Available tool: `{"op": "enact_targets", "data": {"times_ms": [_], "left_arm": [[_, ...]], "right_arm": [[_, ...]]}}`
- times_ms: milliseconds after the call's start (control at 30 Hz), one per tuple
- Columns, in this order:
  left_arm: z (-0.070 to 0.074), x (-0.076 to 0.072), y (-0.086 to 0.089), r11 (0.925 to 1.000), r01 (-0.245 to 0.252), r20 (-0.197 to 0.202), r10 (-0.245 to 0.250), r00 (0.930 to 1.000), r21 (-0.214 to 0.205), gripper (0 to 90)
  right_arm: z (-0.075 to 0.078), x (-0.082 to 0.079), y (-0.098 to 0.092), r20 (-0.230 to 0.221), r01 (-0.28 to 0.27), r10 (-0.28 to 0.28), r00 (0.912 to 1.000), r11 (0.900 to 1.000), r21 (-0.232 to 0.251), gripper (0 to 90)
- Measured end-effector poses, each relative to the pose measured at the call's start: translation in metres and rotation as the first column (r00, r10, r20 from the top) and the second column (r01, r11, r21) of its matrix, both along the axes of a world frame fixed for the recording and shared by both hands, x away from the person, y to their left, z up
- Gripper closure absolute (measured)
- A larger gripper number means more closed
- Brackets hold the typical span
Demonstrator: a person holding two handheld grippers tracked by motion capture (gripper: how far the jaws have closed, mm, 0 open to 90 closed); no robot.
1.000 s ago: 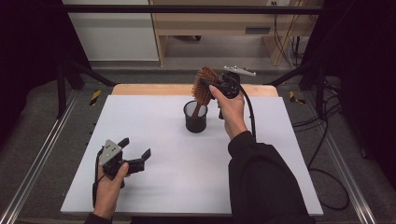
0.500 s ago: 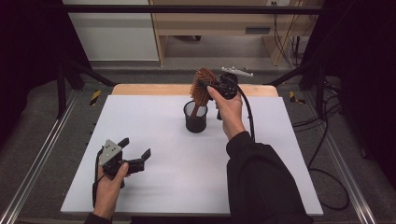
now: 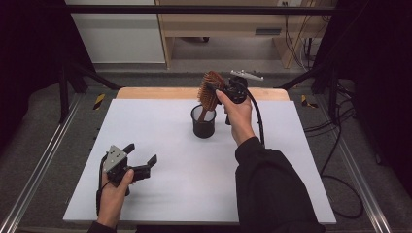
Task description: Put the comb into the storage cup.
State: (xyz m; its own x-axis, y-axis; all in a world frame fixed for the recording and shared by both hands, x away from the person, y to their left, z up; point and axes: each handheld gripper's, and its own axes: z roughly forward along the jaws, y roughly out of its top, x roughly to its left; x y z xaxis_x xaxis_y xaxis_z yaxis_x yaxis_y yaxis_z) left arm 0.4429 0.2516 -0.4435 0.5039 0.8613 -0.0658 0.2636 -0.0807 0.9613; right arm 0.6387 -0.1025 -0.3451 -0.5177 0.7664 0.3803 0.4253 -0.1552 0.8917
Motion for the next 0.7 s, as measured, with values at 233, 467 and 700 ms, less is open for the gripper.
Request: {"op": "enact_targets", "data": {"times_ms": [233,467,700], "left_arm": [[-0.0001,0.0001,-0.0002,1.0000,0.001,0.000,-0.001,1.0000,0.000,3.2],[-0.0003,0.0002,-0.0002,1.0000,0.001,-0.001,-0.001,1.0000,-0.001,3.2],[-0.0003,0.0001,-0.0004,1.0000,0.004,-0.003,-0.004,1.0000,0.003,3.2]], "right_arm": [[-0.0049,0.0006,-0.0027,-0.007,0.003,-0.003,1.0000,1.0000,0.007,50.5],[-0.0076,0.0010,-0.0044,-0.013,0.004,-0.004,0.9999,0.9999,0.017,50.4],[-0.0093,0.0014,-0.0033,-0.018,0.002,-0.002,0.9998,0.9998,0.021,50.4]]}}
